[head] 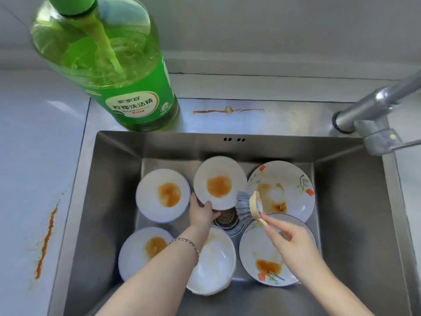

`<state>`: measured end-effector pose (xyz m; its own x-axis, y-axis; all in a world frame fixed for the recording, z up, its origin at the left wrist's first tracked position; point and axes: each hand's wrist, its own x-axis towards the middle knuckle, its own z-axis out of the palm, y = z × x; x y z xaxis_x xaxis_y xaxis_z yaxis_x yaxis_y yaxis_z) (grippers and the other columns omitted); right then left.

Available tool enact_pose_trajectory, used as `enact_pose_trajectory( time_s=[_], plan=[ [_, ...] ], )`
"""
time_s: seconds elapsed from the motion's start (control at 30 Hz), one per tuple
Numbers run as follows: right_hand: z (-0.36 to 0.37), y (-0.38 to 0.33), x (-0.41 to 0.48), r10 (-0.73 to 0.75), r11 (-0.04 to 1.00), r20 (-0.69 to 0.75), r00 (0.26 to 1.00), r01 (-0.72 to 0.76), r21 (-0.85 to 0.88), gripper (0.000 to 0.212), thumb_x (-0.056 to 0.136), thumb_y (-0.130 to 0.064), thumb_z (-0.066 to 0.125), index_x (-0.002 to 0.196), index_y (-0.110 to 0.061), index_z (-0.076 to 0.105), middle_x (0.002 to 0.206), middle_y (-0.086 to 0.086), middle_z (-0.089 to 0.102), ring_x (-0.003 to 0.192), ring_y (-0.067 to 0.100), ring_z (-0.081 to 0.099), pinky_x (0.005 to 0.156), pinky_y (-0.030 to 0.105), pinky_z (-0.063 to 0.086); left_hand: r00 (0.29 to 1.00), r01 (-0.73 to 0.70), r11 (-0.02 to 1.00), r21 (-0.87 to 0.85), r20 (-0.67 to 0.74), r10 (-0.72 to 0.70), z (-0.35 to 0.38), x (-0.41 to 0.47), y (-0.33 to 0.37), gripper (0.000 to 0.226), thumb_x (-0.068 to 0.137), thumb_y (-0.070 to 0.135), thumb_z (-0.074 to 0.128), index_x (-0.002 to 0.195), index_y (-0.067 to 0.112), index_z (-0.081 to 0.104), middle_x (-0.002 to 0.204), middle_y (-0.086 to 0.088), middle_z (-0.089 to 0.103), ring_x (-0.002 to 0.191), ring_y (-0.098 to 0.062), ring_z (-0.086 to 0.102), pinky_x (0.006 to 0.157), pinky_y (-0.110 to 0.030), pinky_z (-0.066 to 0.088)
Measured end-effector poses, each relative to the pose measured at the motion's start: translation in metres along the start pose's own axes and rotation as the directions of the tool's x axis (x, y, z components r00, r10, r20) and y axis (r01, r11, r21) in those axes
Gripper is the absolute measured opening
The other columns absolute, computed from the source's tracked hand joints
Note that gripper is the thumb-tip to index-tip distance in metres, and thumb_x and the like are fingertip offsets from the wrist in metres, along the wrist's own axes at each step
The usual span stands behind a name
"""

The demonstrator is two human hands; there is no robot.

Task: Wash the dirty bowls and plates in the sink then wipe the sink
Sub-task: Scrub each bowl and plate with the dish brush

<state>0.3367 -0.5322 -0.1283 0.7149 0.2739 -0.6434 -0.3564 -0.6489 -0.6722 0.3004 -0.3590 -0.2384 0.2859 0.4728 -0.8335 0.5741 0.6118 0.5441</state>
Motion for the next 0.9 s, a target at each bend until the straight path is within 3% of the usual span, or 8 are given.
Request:
enact_pose_trajectory(
  time_s=[0.1, 0.17, 0.23, 0.3, 0.47, 0.6, 0.67, 0.9],
  plan=[
    [0.000, 0.003, 0.005, 0.028, 1.000, -0.008, 1.000, -0.028, 0.007, 0.027, 0.091, -0.022, 0.056, 0.100, -0.047, 0.062, 0.045, -0.003, 0.025, 0.050, 0.008, 0.024, 0.058, 0.026, 0.019, 0.999, -0.034, 0.999, -0.001, -0.028, 0.034, 0.003, 0.001, 0.001, 0.057, 0.090, -0.010, 0.040, 0.140, 0.016, 0.033, 0.120, 0.000, 0.043, 0.118, -0.034, 0.047, 0.079, -0.041, 0.052],
    [-0.003, 0.002, 0.004, 0.032, 0.999, 0.004, 0.999, -0.032, 0.002, 0.025, 0.091, -0.023, 0.056, 0.109, -0.038, 0.065, 0.055, 0.014, 0.051, 0.054, 0.015, 0.039, 0.064, 0.026, 0.031, 0.996, -0.075, 0.994, 0.075, -0.047, 0.079, 0.000, -0.003, 0.004, 0.055, 0.089, -0.010, 0.041, 0.137, 0.017, 0.038, 0.121, -0.001, 0.046, 0.108, -0.030, 0.051, 0.072, -0.037, 0.055],
    [-0.008, -0.001, 0.000, 0.025, 0.999, -0.048, 0.999, -0.023, 0.033, 0.027, 0.090, -0.018, 0.057, 0.115, -0.028, 0.065, 0.088, 0.011, 0.071, 0.077, 0.021, 0.062, 0.080, 0.028, 0.045, 0.992, -0.115, 0.982, 0.153, -0.032, 0.121, -0.005, -0.014, 0.008, 0.056, 0.088, -0.007, 0.043, 0.137, 0.019, 0.039, 0.124, -0.001, 0.047, 0.100, -0.029, 0.056, 0.059, -0.029, 0.058],
    [-0.015, -0.012, -0.006, 0.011, 0.996, -0.138, 0.990, 0.002, 0.091, 0.030, 0.089, -0.014, 0.059, 0.116, -0.025, 0.063, 0.103, -0.007, 0.068, 0.097, 0.007, 0.062, 0.085, 0.017, 0.042, 0.989, -0.150, 0.966, 0.210, 0.022, 0.149, -0.014, -0.032, 0.014, 0.058, 0.089, -0.005, 0.045, 0.140, 0.019, 0.036, 0.126, 0.000, 0.046, 0.095, -0.034, 0.062, 0.053, -0.026, 0.058],
    [-0.026, -0.035, -0.023, -0.049, 0.977, -0.245, 0.968, 0.097, 0.188, 0.046, 0.080, -0.014, 0.070, 0.123, -0.027, 0.057, 0.086, -0.025, 0.062, 0.076, -0.021, 0.057, 0.067, 0.003, 0.042, 0.972, -0.215, 0.923, 0.320, 0.165, 0.169, -0.042, -0.097, 0.044, 0.062, 0.088, -0.003, 0.051, 0.142, 0.022, 0.033, 0.116, -0.009, 0.059, 0.067, -0.023, 0.070, 0.055, -0.029, 0.058],
    [-0.033, -0.054, -0.050, -0.092, 0.957, -0.192, 0.977, 0.140, 0.253, 0.053, 0.080, -0.009, 0.069, 0.128, -0.021, 0.052, 0.049, -0.024, 0.055, 0.047, -0.012, 0.054, 0.049, 0.001, 0.038, 0.936, -0.279, 0.907, 0.315, 0.300, 0.184, -0.065, -0.160, 0.067, 0.057, 0.087, -0.004, 0.049, 0.130, 0.031, 0.037, 0.069, -0.014, 0.071, 0.056, -0.022, 0.069, 0.051, -0.025, 0.055],
    [-0.035, -0.061, -0.067, -0.098, 0.944, -0.164, 0.981, 0.144, 0.295, 0.054, 0.081, -0.004, 0.067, 0.131, -0.017, 0.050, 0.035, -0.019, 0.045, 0.035, -0.006, 0.046, 0.042, 0.003, 0.034, 0.924, -0.301, 0.895, 0.328, 0.331, 0.190, -0.074, -0.184, 0.073, 0.056, 0.087, -0.005, 0.048, 0.125, 0.034, 0.037, 0.062, -0.014, 0.070, 0.057, -0.025, 0.069, 0.052, -0.026, 0.055],
    [-0.032, -0.062, -0.111, -0.176, 0.945, -0.253, 0.952, 0.235, 0.227, 0.059, 0.079, 0.000, 0.066, 0.119, -0.041, 0.052, 0.046, -0.016, 0.059, 0.053, -0.007, 0.055, 0.059, -0.002, 0.039, 0.900, -0.378, 0.858, 0.349, 0.355, 0.252, -0.098, -0.234, 0.071, 0.055, 0.086, -0.001, 0.045, 0.133, 0.028, 0.040, 0.061, -0.015, 0.069, 0.059, -0.029, 0.069, 0.055, -0.030, 0.057]
  ],
)
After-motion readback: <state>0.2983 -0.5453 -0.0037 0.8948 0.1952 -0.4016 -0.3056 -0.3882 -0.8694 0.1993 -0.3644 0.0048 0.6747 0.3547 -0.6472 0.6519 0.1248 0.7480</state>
